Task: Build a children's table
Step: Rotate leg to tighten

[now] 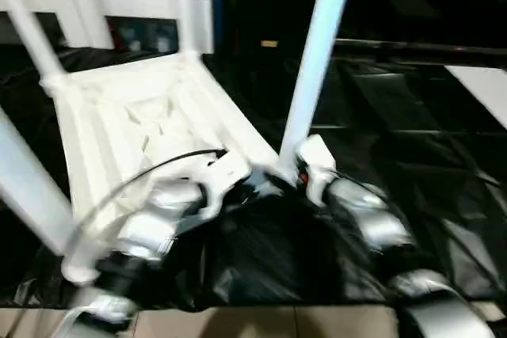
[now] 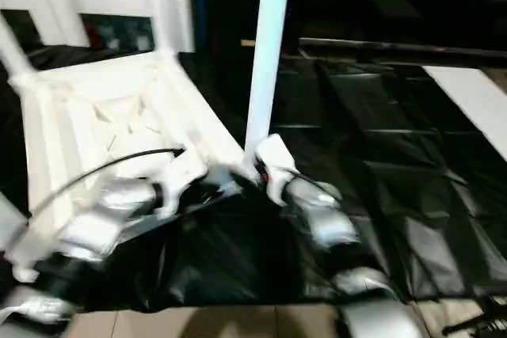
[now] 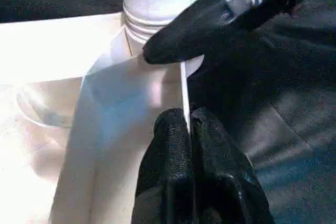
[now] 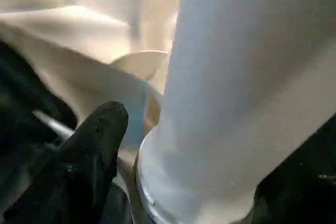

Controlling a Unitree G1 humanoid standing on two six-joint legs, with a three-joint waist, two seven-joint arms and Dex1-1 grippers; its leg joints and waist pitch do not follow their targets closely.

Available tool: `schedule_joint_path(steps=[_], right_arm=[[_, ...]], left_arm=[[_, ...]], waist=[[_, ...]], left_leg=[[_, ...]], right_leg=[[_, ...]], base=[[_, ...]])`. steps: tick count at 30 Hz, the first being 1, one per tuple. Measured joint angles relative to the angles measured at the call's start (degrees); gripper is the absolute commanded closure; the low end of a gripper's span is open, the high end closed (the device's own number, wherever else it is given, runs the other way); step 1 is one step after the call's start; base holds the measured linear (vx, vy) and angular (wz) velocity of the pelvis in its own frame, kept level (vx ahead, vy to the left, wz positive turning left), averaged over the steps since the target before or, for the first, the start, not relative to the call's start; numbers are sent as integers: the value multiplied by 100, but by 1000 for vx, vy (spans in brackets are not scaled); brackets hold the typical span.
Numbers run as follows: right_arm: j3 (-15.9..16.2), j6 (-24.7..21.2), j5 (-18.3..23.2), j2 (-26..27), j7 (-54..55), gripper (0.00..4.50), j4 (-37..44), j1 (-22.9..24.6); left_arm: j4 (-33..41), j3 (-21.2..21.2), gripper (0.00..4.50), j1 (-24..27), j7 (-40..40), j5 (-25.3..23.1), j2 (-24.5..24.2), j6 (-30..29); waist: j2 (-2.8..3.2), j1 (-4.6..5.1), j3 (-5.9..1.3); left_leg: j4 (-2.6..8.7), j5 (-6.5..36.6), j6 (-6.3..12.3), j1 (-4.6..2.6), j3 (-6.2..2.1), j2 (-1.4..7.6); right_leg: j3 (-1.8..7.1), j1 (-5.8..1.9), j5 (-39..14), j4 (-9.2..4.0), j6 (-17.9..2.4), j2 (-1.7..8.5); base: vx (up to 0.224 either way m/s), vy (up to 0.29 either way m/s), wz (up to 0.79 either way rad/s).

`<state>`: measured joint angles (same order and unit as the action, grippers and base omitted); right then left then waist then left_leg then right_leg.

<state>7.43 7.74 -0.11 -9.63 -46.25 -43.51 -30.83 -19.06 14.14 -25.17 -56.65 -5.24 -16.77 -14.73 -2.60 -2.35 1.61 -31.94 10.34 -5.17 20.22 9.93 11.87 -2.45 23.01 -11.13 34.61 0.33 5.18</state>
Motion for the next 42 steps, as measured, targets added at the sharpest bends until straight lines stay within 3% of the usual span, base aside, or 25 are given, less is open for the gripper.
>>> schedule_joint_path(steps=[7,8,12,18,28,32,38,42], right_arm=[[271,16,229,-465,-1337,82,414,166],[326,16,231,-535,-1527,105,450,165],[400,-7,265,-646,-1985,131,488,180],[422,-246,368,-691,-2227,178,708,280],[437,-361,415,-739,-2475,184,910,390],[344,-288,212,-456,-1547,184,535,238],[-119,-452,25,285,750,185,-180,-101],[-318,-549,-25,651,1936,185,-457,-280]], left_arm=[[-65,11,450,-9,-920,316,-421,322],[-93,21,450,-16,-1041,348,-475,372],[-235,50,450,-74,-1448,438,-611,487],[-380,92,450,-150,-1687,516,-691,538],[-451,134,450,-188,-1907,562,-746,606],[-600,25,450,-217,-1290,425,-608,606],[-672,-132,450,-317,190,11,24,213],[-580,-152,450,-326,986,-187,445,-158]], waist=[[9,-123,2],[4,-132,2],[-1,-146,4],[-2,-167,6],[-2,-265,6],[-8,-219,5],[-24,32,15],[-19,66,11]], left_leg=[[-9,2,8,26,17,5],[-11,3,10,27,17,5],[-31,4,8,30,21,5],[-39,3,5,27,22,7],[-41,2,5,27,24,8],[-39,2,3,-13,22,7],[-40,0,-1,-15,3,0],[-38,1,0,-13,3,-1]], right_leg=[[-5,14,-45,8,7,-2],[-5,12,-46,7,5,-2],[-3,7,-45,13,4,3],[2,5,-45,33,4,4],[2,5,-46,34,5,4],[11,-20,-41,43,4,4],[17,-11,-55,29,35,7],[18,-7,-56,25,35,7]], base=[[24,-3,1],[0,0,0],[0,0,0],[0,0,0],[0,0,0],[0,0,0],[-9,-1,0],[0,0,0]])
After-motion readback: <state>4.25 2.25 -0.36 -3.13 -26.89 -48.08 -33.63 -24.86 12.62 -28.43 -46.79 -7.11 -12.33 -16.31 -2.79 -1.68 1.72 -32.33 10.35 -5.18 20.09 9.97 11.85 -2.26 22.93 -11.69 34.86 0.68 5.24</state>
